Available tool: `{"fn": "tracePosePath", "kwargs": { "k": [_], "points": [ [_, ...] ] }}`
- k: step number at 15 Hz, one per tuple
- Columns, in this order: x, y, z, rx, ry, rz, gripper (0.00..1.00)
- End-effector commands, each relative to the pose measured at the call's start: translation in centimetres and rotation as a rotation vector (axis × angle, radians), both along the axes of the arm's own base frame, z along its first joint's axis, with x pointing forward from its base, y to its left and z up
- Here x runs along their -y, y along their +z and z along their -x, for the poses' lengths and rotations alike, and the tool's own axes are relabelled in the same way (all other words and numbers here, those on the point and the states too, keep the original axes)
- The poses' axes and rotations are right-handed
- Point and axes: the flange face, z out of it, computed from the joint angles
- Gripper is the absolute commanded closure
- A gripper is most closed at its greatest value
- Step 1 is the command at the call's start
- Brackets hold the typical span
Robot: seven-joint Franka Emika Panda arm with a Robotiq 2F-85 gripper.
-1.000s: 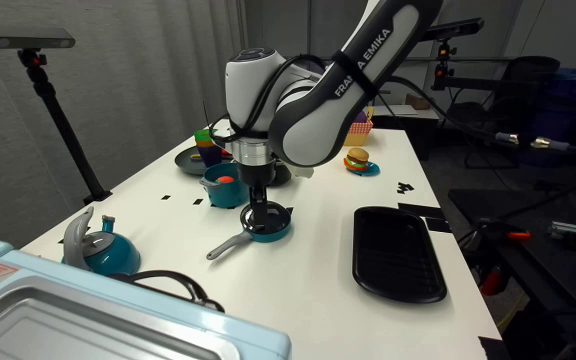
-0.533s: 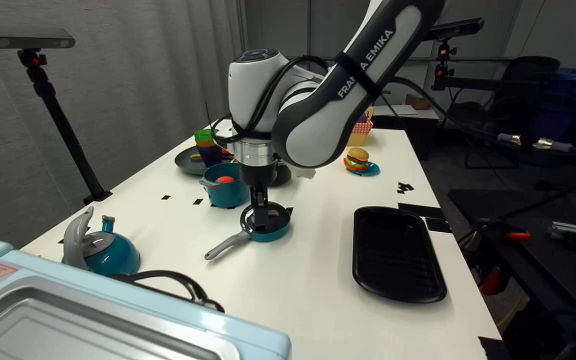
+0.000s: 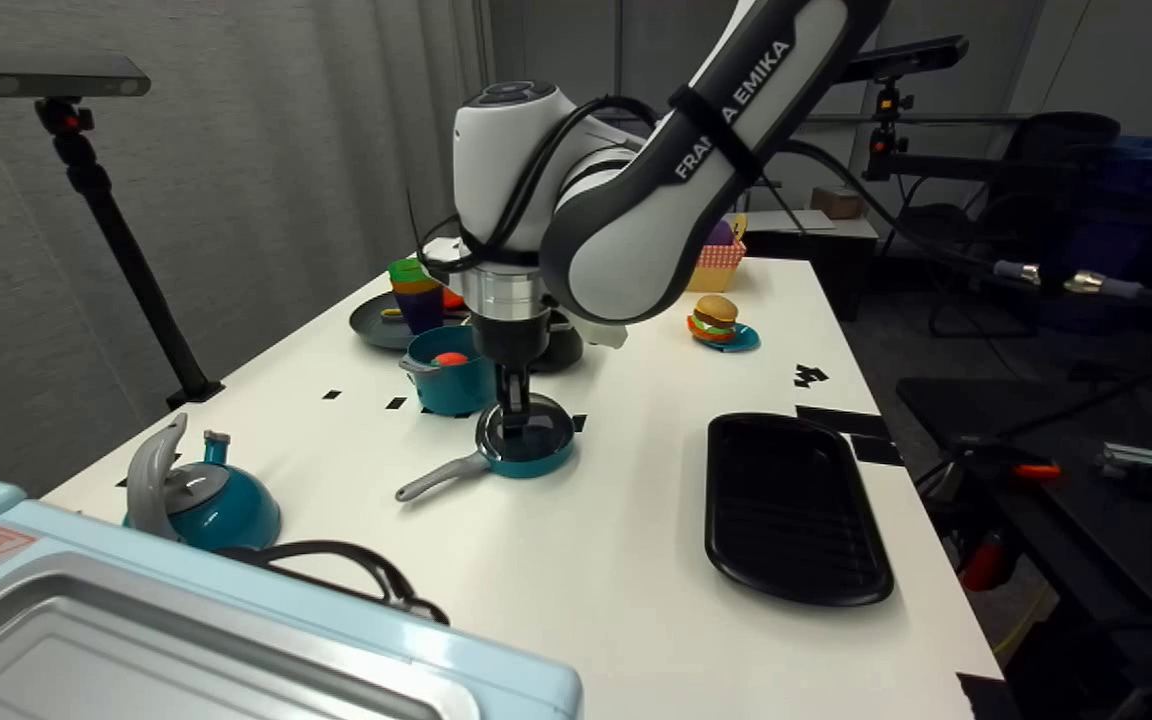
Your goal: Move the lid from the blue pan to the blue pot
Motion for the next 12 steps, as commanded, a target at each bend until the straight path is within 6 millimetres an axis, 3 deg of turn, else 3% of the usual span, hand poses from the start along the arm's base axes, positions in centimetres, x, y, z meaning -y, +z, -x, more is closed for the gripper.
{"fn": "tracePosePath", "kwargs": {
  "k": [1,12],
  "points": [
    [-0.3,1.7,0.3,0.009,0.013,0.011,0.96],
    [-1.2,7.3,1.9,0.004,-0.018,-0.004,0.96]
  ]
}}
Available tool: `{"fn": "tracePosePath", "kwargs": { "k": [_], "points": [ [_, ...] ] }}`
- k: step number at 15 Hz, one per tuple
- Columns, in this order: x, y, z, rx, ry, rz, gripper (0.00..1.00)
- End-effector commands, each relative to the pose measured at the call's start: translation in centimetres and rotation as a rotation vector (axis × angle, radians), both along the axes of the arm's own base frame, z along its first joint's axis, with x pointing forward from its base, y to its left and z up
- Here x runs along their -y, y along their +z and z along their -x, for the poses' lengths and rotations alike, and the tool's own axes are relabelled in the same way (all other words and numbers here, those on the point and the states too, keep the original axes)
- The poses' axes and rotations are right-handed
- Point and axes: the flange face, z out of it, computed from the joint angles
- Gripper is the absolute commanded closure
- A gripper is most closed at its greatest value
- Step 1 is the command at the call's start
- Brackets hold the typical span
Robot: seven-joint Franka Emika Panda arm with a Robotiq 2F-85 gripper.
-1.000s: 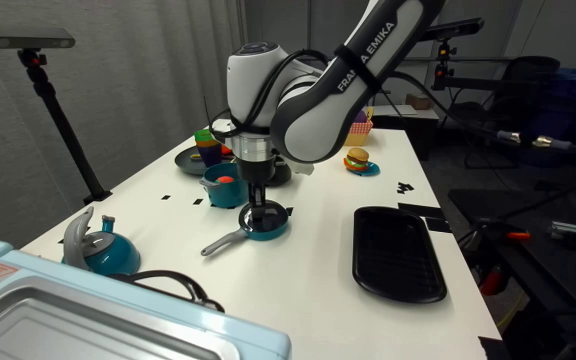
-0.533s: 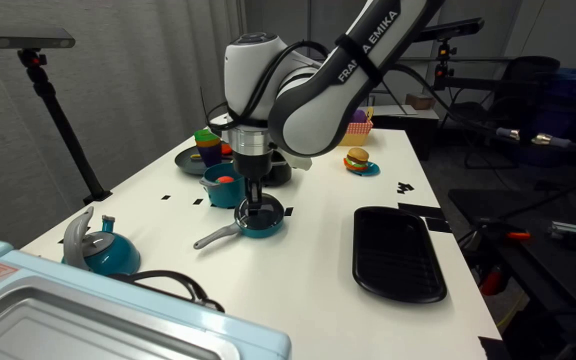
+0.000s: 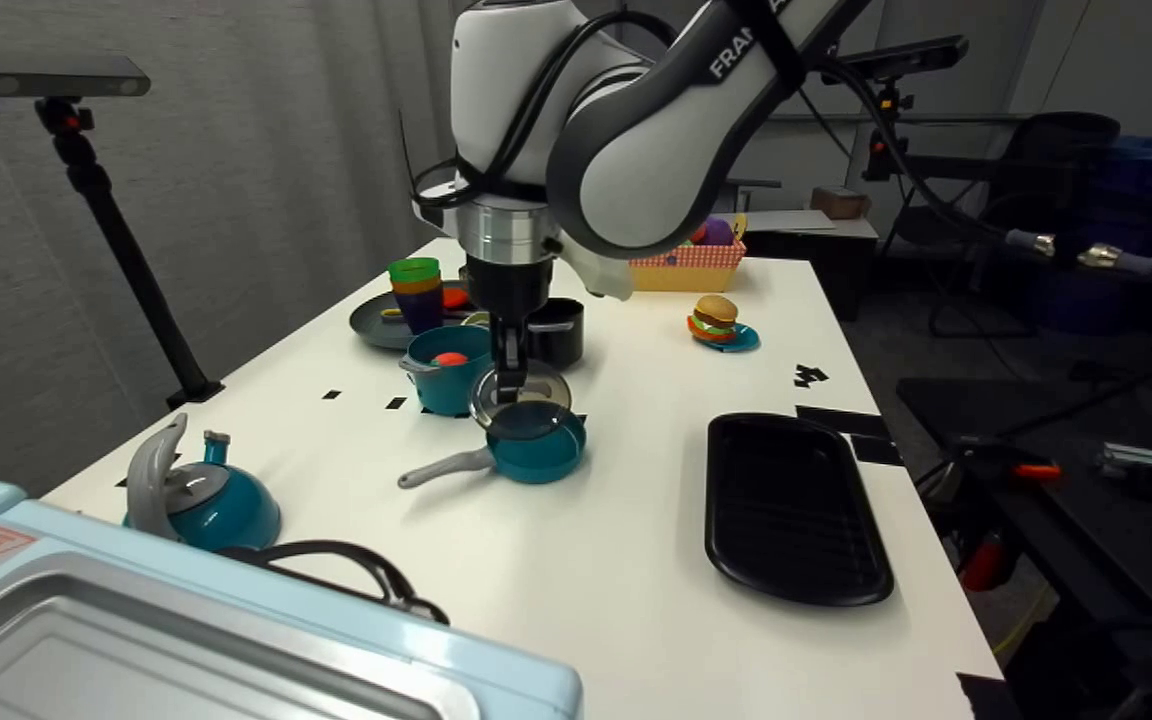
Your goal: Move the lid from the blue pan to the blue pot
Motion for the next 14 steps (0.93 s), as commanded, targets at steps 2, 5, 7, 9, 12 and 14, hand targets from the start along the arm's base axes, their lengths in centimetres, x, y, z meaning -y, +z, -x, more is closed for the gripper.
{"fn": "tracePosePath", "kwargs": {
  "k": [2,5,7,9,12,14],
  "points": [
    [0.0,2.3,1.4,-0.028,-0.024,0.000,0.96],
    [0.2,3.1,1.4,-0.030,-0.036,-0.014,0.96],
    [0.4,3.9,1.2,-0.024,-0.048,-0.021,0.96],
    [0.5,4.9,1.2,-0.014,-0.057,-0.024,0.96],
    [1.1,6.6,0.9,0.001,-0.082,-0.042,0.96],
    [1.6,7.8,0.6,0.016,-0.119,-0.059,0.96]
  ]
}}
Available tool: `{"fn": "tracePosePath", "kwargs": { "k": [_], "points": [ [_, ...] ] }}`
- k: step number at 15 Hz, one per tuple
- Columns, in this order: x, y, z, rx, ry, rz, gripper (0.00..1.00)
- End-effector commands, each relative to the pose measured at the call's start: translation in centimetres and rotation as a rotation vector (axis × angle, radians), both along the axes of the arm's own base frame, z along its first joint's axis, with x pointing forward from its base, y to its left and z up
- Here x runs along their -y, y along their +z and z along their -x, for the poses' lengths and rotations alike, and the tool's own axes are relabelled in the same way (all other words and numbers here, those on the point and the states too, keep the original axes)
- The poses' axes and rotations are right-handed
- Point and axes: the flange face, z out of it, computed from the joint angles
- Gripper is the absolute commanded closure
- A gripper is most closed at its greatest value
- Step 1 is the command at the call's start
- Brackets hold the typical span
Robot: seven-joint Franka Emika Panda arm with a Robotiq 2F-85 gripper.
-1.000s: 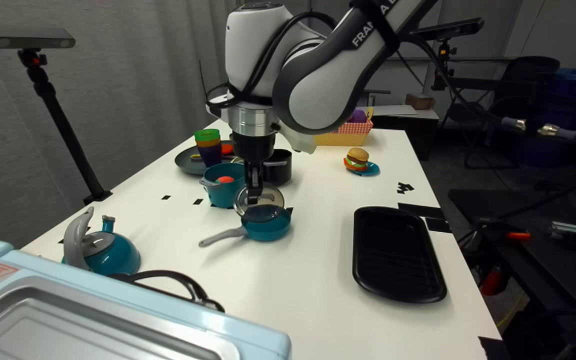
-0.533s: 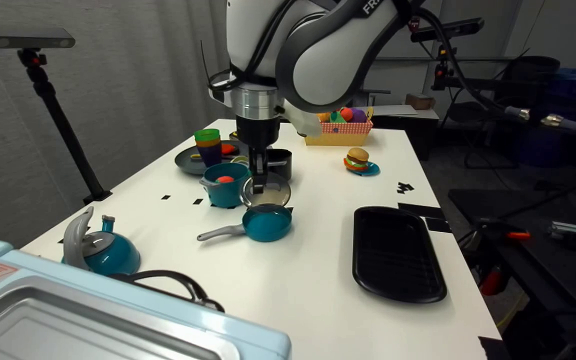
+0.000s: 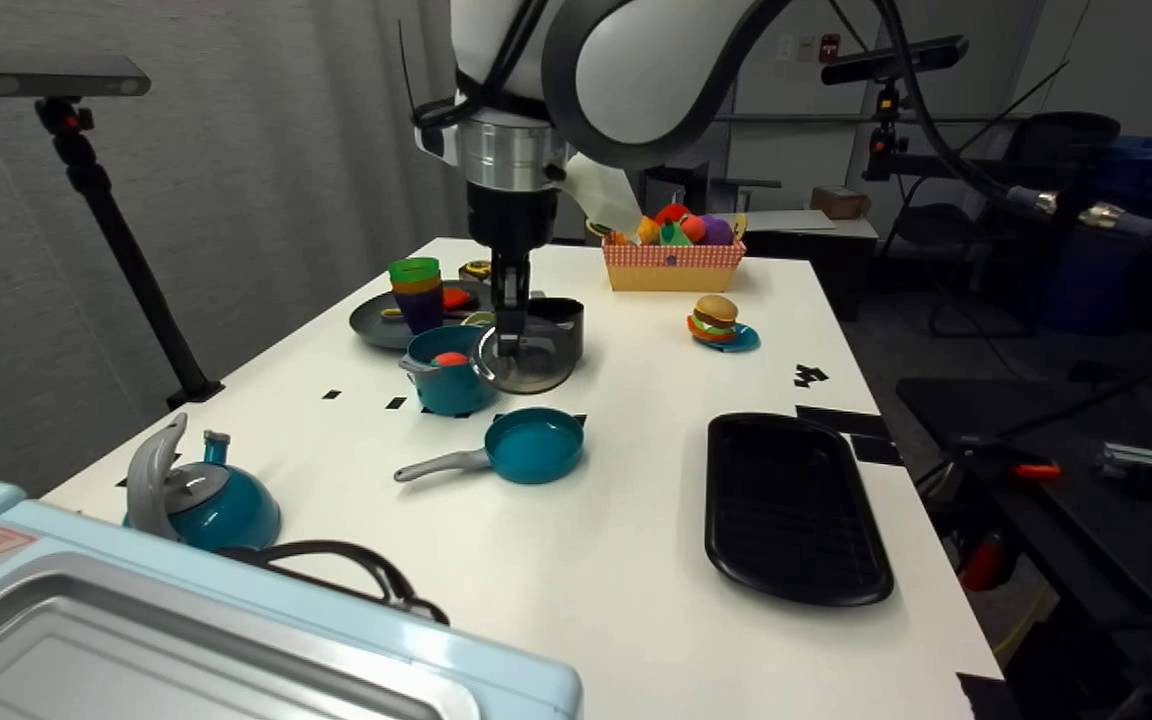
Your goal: Move the lid from the blue pan to the blue pot
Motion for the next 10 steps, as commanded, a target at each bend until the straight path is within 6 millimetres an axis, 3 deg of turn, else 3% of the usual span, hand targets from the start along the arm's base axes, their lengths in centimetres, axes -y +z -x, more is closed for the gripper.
{"fn": "tracePosePath", "kwargs": {
  "k": [1,10],
  "points": [
    [1.2,2.8,-0.2,0.019,-0.071,-0.040,0.96],
    [7.0,4.9,0.5,0.118,-0.250,-0.073,0.96]
  ]
}}
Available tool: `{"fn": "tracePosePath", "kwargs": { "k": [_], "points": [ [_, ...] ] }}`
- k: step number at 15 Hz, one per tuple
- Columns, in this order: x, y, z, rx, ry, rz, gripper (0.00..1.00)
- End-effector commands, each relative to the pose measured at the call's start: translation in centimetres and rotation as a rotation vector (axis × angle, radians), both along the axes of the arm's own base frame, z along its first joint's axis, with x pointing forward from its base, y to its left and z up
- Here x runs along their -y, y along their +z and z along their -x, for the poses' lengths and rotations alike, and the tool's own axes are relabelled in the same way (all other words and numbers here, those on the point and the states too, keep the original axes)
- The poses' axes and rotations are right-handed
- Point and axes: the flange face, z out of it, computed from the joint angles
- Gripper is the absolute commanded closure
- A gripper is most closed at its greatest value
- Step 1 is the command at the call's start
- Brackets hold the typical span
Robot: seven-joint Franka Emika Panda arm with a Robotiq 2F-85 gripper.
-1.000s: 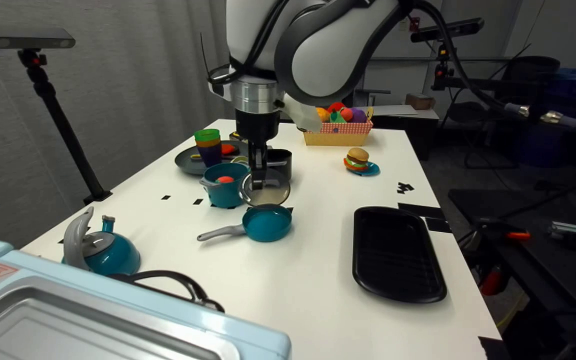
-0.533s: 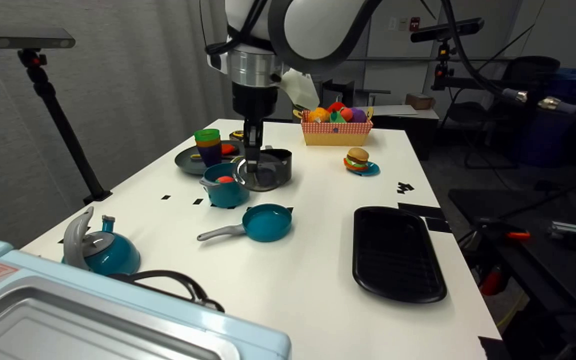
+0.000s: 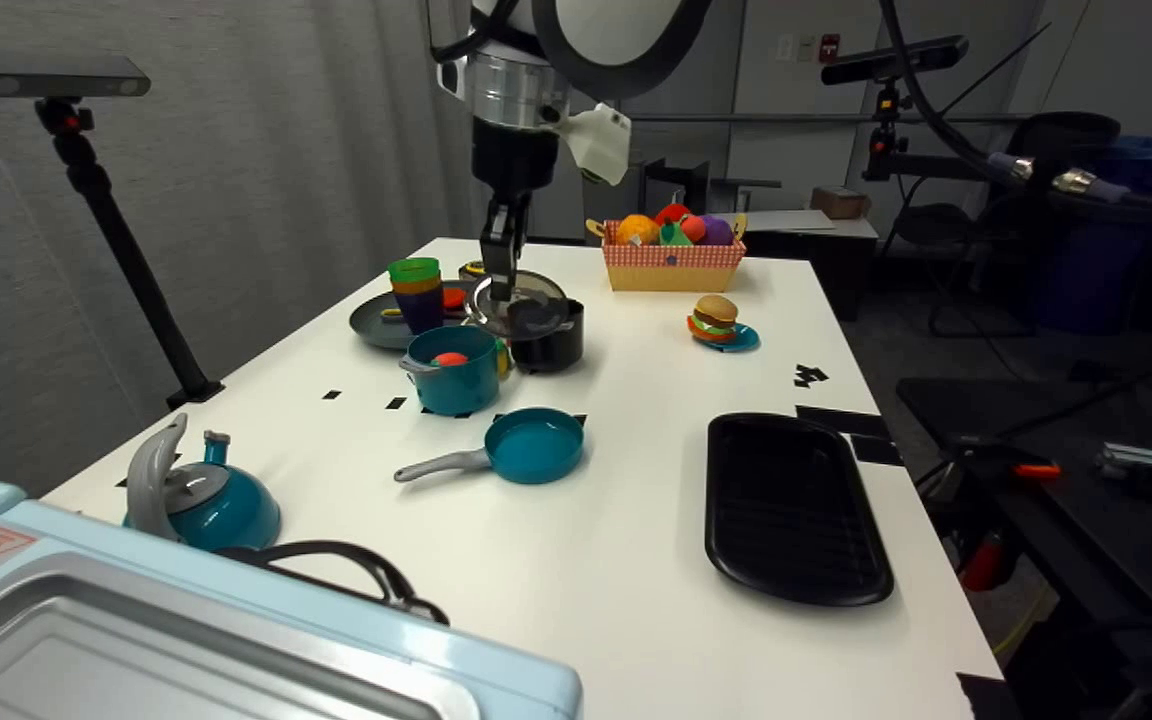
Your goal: Move the lid from the blue pan to the blue pot
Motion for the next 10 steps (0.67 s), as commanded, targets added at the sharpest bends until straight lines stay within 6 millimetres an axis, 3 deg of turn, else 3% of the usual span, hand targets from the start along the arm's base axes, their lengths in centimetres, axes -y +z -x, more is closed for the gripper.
{"fn": "tracePosePath", "kwargs": {
  "k": [1,8,10],
  "points": [
    [2.7,1.2,0.8,0.038,-0.089,-0.036,0.96],
    [8.7,1.0,1.6,0.063,-0.250,-0.138,0.96],
    [9.4,1.1,1.7,0.074,-0.296,-0.165,0.96]
  ]
}}
